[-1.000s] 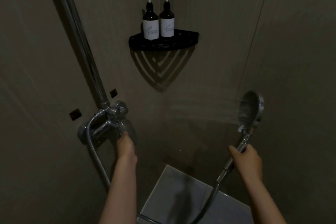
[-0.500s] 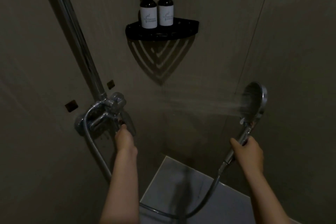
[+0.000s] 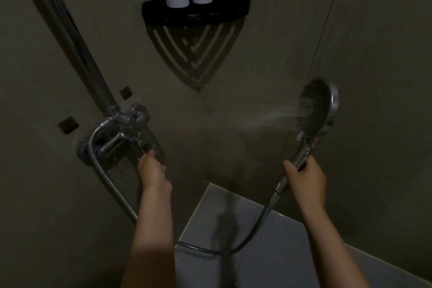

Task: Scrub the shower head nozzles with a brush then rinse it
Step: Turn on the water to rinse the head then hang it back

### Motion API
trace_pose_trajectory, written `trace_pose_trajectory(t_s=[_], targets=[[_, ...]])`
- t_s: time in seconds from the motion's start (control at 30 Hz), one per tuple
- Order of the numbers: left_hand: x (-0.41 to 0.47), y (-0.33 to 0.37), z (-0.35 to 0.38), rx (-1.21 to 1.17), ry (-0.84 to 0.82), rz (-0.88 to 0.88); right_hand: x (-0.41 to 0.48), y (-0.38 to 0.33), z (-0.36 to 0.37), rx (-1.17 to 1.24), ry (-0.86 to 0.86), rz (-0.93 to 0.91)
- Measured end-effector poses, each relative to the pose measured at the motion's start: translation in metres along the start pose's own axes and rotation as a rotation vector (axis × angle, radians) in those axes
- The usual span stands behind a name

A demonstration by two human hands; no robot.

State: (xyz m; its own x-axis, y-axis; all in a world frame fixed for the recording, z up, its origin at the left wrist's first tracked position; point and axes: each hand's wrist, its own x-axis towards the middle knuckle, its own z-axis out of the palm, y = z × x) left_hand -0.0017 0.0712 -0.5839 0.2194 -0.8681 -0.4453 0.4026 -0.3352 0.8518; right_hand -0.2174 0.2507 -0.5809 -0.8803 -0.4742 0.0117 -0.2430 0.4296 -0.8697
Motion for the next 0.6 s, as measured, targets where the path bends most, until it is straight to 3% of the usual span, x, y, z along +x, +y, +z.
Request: trace_pose_trajectory(t_s=[0.6], targets=[[-0.009, -0.008, 0.012, -0.074, 0.074, 0.066, -0.002, 0.005, 0.003, 0.060, 0.043, -0.054]])
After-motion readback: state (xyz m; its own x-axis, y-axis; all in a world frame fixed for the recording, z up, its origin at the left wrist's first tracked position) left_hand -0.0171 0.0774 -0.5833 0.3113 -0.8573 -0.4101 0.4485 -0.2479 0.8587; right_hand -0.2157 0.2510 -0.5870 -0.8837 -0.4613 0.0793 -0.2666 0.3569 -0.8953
